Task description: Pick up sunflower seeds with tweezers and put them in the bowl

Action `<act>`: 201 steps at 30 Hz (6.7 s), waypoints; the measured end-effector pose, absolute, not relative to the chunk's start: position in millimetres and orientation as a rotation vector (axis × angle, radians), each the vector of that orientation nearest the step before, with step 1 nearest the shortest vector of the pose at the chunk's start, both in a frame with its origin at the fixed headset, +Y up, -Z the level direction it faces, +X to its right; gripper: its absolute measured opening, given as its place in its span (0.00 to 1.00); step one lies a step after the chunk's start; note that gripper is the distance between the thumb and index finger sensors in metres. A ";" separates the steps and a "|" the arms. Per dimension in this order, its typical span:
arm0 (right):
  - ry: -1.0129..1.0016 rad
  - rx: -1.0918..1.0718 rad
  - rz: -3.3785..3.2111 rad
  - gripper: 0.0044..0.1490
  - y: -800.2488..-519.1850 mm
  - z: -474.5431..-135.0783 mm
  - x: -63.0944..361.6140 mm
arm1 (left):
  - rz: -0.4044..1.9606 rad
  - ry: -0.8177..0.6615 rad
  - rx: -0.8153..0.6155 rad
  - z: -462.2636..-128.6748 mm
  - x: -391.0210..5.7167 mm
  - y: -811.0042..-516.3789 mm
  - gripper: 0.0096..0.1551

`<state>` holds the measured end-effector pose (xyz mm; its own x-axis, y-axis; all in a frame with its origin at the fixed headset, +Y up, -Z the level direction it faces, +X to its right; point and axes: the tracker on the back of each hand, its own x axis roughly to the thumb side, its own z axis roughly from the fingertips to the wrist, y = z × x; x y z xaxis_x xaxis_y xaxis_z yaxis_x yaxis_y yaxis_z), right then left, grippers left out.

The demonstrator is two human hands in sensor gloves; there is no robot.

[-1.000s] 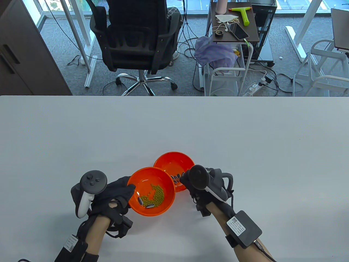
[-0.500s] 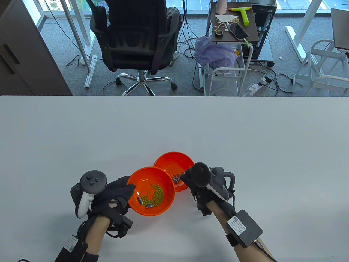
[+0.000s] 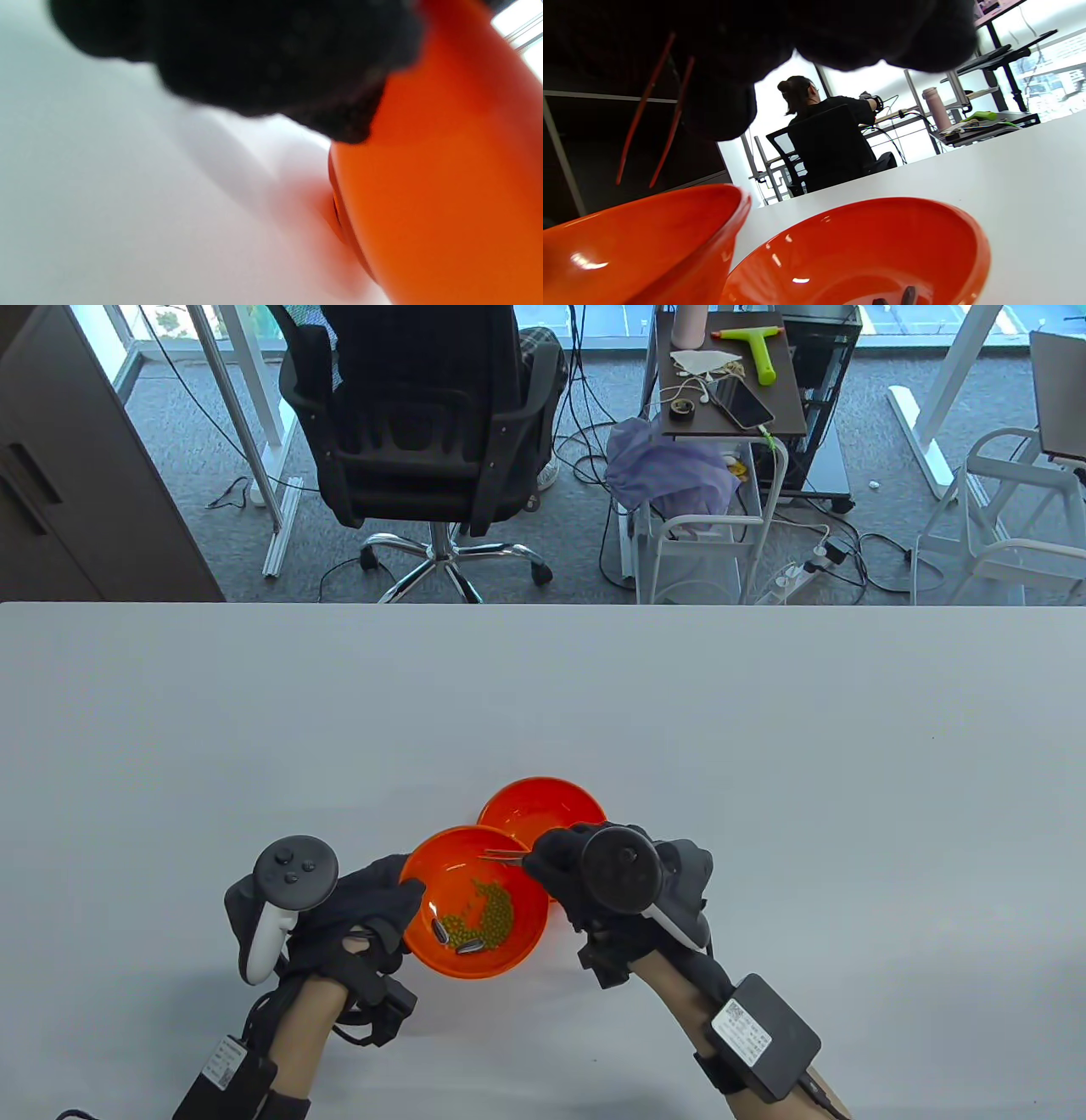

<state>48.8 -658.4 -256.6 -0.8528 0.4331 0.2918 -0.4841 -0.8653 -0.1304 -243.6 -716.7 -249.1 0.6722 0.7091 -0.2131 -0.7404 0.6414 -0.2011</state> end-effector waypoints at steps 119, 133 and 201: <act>-0.126 0.922 2.700 0.25 -674.8 -248.1 22.7 | 0.820 0.113 -0.278 -250.9 -246.3 -715.9 0.27; -0.168 0.923 2.679 0.23 -676.7 -247.4 20.6 | 0.823 0.112 -0.280 -250.9 -247.2 -715.7 0.26; -0.306 0.060 2.802 0.24 -715.7 -296.6 94.5 | 0.981 0.329 -0.160 -257.0 -280.8 -732.5 0.27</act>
<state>94.5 -715.7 -296.6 -0.9476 0.3103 0.0754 -0.3193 -0.9255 -0.2037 -280.8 -732.5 -257.0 0.5115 0.7876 -0.3436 -0.8355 0.5492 0.0151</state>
